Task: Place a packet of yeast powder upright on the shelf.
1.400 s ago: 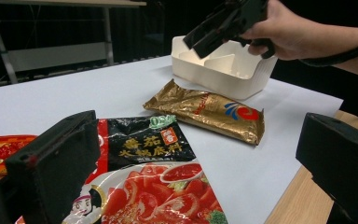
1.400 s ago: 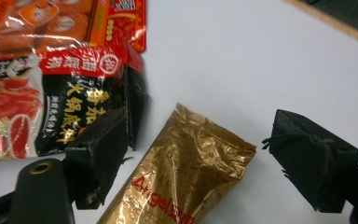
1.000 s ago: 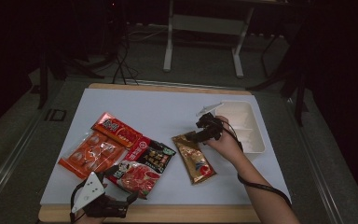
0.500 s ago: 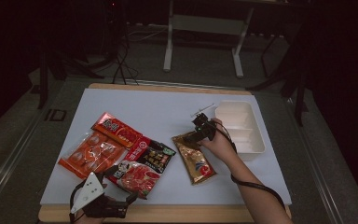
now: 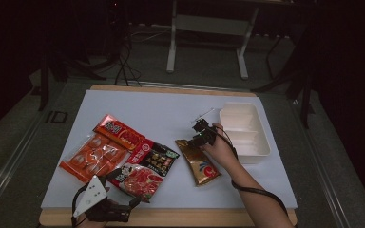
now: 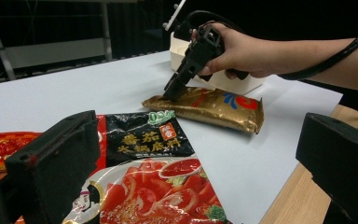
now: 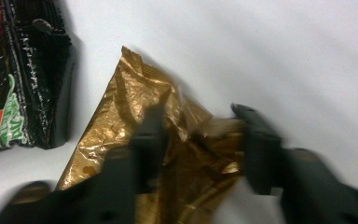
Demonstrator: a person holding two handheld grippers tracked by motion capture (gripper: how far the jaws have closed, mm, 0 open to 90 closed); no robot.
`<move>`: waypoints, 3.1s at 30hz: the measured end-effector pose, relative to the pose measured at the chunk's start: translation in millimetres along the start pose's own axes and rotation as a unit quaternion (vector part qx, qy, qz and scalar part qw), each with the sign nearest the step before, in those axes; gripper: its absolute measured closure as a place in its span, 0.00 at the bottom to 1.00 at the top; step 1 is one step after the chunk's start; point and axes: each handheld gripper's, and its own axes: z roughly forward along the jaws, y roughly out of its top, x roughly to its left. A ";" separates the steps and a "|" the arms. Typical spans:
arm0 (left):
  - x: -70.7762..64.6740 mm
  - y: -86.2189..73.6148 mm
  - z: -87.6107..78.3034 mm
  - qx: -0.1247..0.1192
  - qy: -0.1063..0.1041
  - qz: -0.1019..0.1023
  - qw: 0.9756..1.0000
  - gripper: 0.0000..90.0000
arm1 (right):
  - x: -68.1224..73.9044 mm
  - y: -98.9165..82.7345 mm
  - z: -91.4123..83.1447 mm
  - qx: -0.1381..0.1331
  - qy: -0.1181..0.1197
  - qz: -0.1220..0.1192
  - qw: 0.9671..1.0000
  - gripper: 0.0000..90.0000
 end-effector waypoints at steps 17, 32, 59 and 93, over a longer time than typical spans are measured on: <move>0.2 -0.5 0.9 0.005 0.002 0.000 1.000 0.00 | 13.1 5.3 -30.5 -0.042 0.013 -0.043 0.998 1.00; 0.6 -0.7 1.4 0.008 0.004 0.000 1.000 0.00 | 24.7 1.8 -75.6 -0.106 0.039 -0.064 0.992 1.00; 0.3 -2.1 4.1 0.015 0.004 -0.001 1.000 0.00 | 35.7 -12.0 -148.4 -0.210 0.098 -0.074 0.970 1.00; -1.2 -4.1 1.7 0.017 0.012 -0.001 1.000 0.00 | -21.0 29.4 -224.9 -0.316 0.058 -0.006 0.947 1.00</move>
